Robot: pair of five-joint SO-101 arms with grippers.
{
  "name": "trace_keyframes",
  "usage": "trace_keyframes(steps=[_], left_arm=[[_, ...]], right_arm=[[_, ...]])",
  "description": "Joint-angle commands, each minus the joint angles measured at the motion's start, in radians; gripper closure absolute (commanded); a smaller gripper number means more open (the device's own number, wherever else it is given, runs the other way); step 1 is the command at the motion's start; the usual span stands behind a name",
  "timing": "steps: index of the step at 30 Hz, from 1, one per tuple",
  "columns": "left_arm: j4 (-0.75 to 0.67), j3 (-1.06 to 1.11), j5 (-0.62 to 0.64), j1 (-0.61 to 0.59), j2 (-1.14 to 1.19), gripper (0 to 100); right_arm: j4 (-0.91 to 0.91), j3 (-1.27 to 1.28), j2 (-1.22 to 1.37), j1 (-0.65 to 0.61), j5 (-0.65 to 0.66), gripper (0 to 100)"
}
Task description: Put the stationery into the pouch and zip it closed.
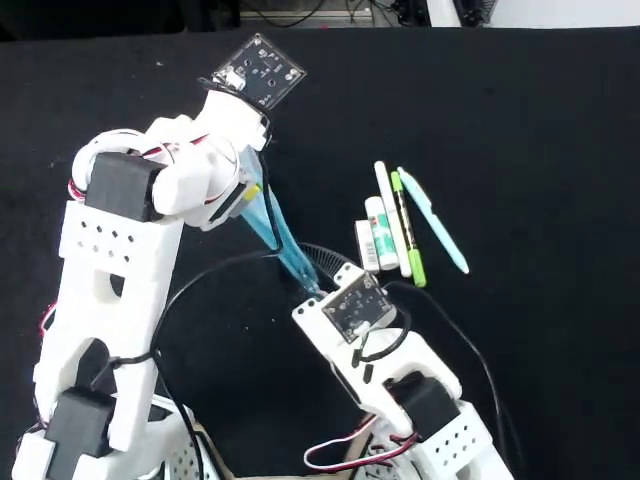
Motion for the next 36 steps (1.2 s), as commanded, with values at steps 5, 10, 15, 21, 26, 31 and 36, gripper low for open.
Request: trace_keyframes(steps=[5, 10, 15, 21, 26, 31, 36], left_arm=[[0.058, 0.013, 0.000, 0.028, -0.015, 97], [0.170, 0.007, 0.097, 0.093, -0.015, 97], [0.173, 0.015, 0.253, 0.088, -0.015, 97], [0.175, 0.082, 0.308, 0.088, -0.035, 97], [0.175, 0.262, 0.207, 0.076, -0.138, 97], [0.175, 0.358, 0.157, 0.015, -0.310, 97], [0.173, 0.398, 0.161, -0.036, -0.414, 97]], right_arm=[[0.000, -0.054, -0.065, 0.077, 0.012, 98.6], [-0.012, -0.094, -0.065, 0.153, -0.110, 98.7], [-0.014, -0.128, -0.065, 0.196, -0.176, 98.7], [-0.137, -0.085, -0.056, 0.170, -0.172, 98.5], [-0.094, -0.131, -0.056, 0.080, -0.061, 98.5], [0.002, -0.220, -0.054, 0.051, -0.054, 98.4], [0.074, -0.291, 0.019, 0.051, -0.051, 98.1]])
